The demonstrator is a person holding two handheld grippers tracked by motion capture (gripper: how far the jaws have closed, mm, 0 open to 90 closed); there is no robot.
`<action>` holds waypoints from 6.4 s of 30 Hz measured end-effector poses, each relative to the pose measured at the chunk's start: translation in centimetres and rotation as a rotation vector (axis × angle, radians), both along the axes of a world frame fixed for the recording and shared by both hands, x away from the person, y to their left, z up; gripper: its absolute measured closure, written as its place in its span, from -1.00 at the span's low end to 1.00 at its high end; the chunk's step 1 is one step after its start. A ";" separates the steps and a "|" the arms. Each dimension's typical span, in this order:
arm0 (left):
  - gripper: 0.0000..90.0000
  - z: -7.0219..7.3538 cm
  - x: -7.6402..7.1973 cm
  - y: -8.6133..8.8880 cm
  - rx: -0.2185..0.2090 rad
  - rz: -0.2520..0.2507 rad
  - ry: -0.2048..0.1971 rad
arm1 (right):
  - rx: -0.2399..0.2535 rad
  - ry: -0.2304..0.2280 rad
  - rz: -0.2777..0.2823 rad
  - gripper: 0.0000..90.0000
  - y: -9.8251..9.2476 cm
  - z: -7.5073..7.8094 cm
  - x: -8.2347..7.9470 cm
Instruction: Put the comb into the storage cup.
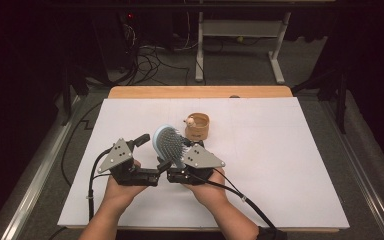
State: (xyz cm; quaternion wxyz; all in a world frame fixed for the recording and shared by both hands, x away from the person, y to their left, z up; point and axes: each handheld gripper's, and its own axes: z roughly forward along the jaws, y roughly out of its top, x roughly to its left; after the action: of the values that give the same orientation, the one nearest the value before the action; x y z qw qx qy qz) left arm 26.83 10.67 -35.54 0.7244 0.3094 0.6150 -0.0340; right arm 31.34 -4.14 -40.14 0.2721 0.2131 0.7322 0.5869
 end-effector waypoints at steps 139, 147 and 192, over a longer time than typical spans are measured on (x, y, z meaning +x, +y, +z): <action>0.25 1.1 0.4 1.1 -0.053 0.063 0.041 | -0.061 0.010 0.015 -0.91 2.9 -0.3 -0.3; 0.26 1.2 0.4 1.2 -0.046 0.068 0.024 | -0.049 0.002 0.009 -0.99 2.8 -0.2 -0.5; 0.27 1.4 0.5 2.8 -0.047 0.133 -0.017 | -0.040 0.089 -0.082 -0.99 -7.3 -2.1 -0.5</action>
State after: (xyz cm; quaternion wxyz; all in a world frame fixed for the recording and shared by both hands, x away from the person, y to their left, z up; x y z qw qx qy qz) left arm 27.34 13.47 -34.11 0.7375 0.2509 0.6270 0.0024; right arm 30.84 -11.43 -42.19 0.2673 0.2634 0.7456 0.5506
